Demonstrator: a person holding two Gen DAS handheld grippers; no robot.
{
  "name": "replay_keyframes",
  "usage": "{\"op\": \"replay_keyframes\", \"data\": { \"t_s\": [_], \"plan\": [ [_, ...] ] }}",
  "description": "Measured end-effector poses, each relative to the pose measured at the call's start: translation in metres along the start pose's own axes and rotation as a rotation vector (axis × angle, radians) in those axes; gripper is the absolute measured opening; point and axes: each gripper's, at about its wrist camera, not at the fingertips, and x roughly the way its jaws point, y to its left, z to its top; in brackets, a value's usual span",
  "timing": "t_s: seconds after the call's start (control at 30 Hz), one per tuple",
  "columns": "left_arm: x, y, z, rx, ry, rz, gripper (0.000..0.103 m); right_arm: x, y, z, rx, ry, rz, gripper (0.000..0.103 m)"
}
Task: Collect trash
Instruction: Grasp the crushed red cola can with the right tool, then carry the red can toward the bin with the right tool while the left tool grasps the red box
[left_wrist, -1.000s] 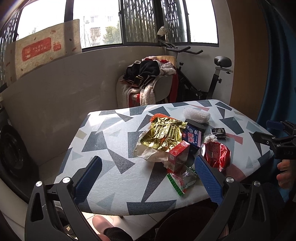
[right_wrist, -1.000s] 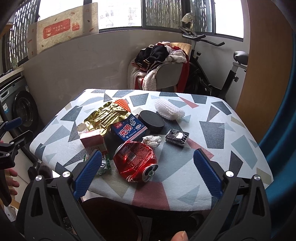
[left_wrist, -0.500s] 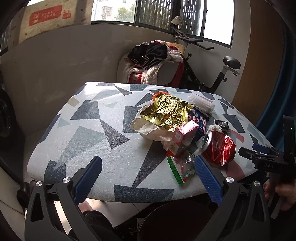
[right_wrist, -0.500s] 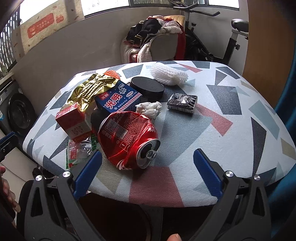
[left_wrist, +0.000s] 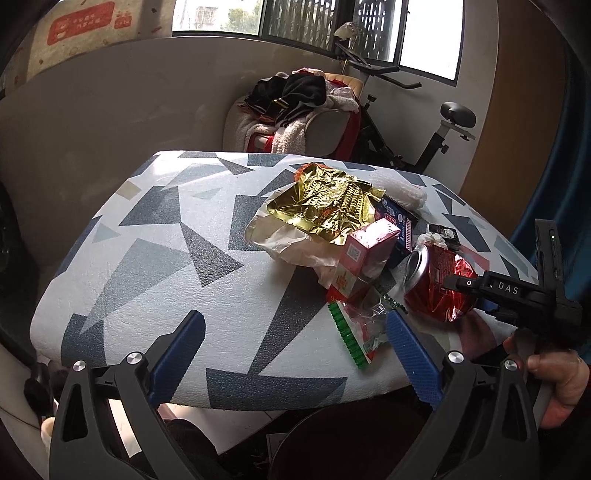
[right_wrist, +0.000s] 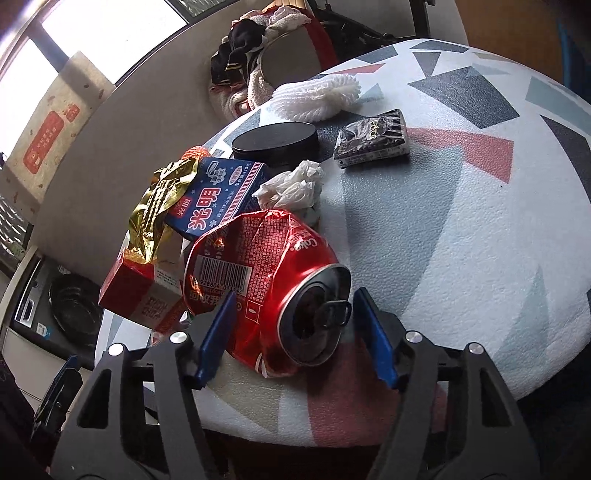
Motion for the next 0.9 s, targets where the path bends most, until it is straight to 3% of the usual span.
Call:
{"op": "replay_keyframes", "data": {
  "t_s": [0.23, 0.37, 0.6, 0.9],
  "plan": [
    [0.005, -0.003, -0.001, 0.016, 0.002, -0.026, 0.092, -0.005, 0.006, 0.007, -0.077, -0.065, -0.047, 0.046],
    [0.010, -0.005, -0.001, 0.011, 0.014, -0.053, 0.083, -0.021, 0.015, 0.012, -0.168, -0.127, -0.064, 0.046],
    [0.019, -0.006, 0.008, -0.019, 0.022, -0.103, 0.082, -0.036, 0.006, 0.016, -0.148, -0.159, -0.029, 0.045],
    [0.043, -0.031, 0.042, 0.090, -0.024, -0.178, 0.072, -0.050, -0.010, 0.023, -0.085, -0.194, 0.003, 0.045]
  ]
}}
